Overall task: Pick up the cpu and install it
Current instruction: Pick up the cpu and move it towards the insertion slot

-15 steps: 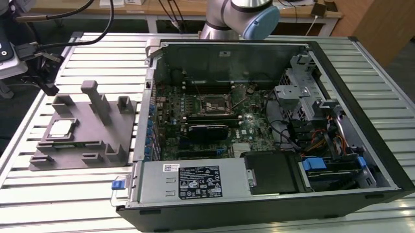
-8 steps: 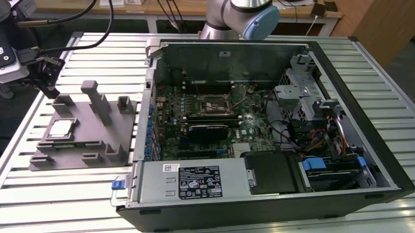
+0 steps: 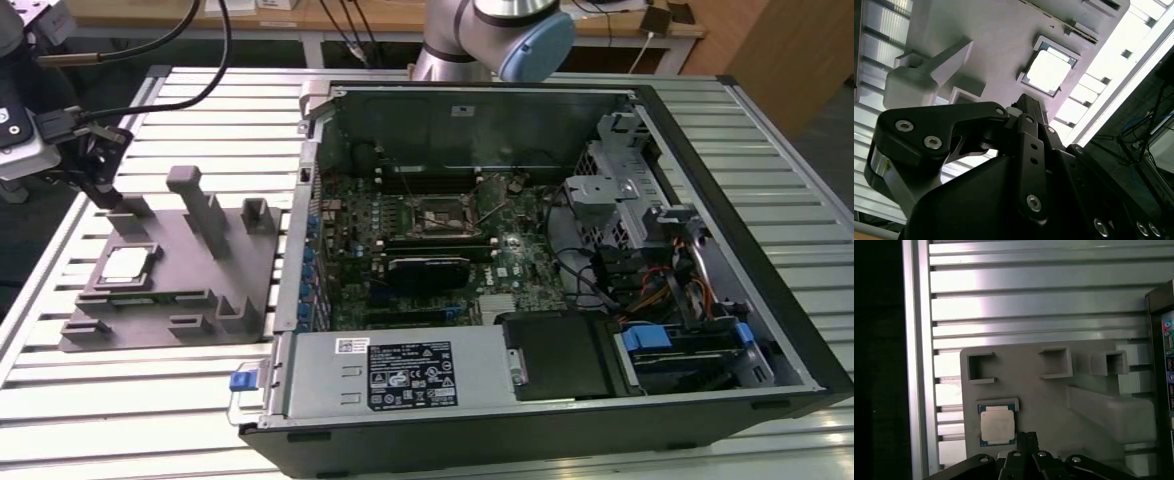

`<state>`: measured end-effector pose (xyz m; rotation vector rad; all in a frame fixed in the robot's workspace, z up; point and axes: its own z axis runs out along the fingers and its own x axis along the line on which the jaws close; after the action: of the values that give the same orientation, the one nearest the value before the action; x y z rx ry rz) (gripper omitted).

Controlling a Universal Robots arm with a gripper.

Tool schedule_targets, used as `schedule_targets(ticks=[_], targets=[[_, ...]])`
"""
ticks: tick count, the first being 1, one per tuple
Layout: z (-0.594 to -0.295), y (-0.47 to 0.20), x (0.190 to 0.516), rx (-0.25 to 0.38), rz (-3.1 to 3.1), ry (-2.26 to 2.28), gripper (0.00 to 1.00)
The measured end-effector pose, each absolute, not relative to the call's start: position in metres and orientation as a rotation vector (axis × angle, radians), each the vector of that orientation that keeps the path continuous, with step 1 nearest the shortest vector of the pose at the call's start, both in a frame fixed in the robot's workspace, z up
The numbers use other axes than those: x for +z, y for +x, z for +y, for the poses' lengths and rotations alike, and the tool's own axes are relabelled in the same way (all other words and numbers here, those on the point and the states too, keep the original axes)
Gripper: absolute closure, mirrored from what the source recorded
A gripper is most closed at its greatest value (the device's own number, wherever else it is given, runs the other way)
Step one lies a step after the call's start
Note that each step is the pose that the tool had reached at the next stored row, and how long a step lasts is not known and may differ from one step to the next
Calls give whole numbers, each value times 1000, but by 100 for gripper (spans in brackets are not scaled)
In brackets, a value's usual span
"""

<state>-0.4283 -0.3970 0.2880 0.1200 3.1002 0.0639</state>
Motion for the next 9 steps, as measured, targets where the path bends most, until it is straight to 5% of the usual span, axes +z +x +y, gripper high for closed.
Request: schedule_targets(ticks=[9], targets=[[-397,-435,277,64,3100,120,89]])
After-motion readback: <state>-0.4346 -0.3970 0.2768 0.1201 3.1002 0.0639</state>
